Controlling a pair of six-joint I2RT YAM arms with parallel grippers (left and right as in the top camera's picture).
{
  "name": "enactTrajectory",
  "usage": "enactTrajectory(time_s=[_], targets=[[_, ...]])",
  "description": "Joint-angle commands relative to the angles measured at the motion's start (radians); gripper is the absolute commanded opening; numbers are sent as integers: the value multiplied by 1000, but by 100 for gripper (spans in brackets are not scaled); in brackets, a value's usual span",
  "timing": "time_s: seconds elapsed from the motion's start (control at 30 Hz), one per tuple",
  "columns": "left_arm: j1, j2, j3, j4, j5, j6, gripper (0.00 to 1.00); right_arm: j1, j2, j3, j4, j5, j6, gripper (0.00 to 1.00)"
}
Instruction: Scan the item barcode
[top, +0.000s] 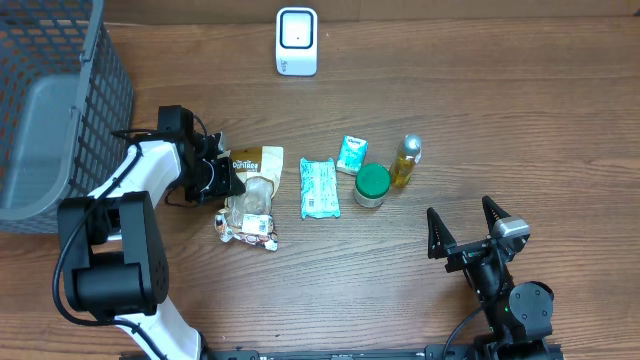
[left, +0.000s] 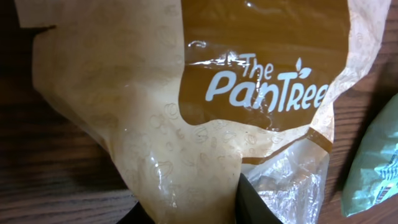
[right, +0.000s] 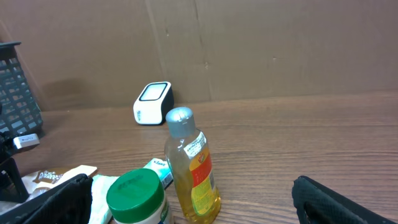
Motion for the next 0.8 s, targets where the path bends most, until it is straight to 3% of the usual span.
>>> enactTrajectory(time_s=[0.0,0.2,0.47,0.77], targets=[[-5,19,5,-29,-20,3,15,-3,-10,-10,3,9,-3,100],[-5,-85,65,-75,150,-9,14,-3,-10,-10,2,9,-3,100],[-5,-273,76,-84,302,-143,12,-3,-10,-10,2,9,-3,100],[-5,-346,76,-87,760,-143,11,-3,-10,-10,2,9,-3,100]])
